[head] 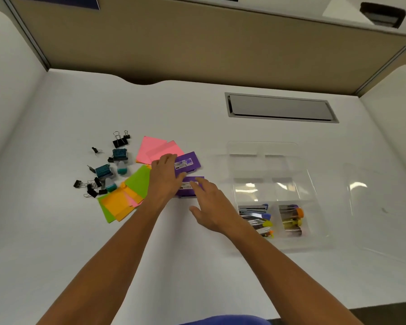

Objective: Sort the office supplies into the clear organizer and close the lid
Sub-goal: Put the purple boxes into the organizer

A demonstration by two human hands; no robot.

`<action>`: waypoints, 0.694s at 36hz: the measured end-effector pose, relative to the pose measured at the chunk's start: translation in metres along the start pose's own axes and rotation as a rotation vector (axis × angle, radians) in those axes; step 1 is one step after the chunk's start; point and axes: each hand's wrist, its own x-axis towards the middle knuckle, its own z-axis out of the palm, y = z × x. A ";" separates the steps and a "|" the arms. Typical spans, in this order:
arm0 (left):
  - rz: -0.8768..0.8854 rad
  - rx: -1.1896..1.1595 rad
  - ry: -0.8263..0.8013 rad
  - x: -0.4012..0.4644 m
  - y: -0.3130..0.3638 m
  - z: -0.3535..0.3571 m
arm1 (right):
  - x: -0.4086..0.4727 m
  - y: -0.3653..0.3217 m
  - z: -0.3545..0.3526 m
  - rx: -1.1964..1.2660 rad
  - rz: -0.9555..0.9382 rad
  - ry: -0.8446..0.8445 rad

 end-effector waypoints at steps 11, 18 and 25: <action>0.006 0.043 -0.065 0.012 0.000 0.007 | 0.033 0.008 0.028 -0.179 -0.003 -0.035; -0.014 0.068 -0.089 0.021 -0.002 0.005 | 0.035 0.011 0.027 -0.190 -0.030 0.007; -0.069 -0.061 -0.110 0.020 0.004 0.002 | 0.034 0.014 0.021 -0.157 -0.001 -0.017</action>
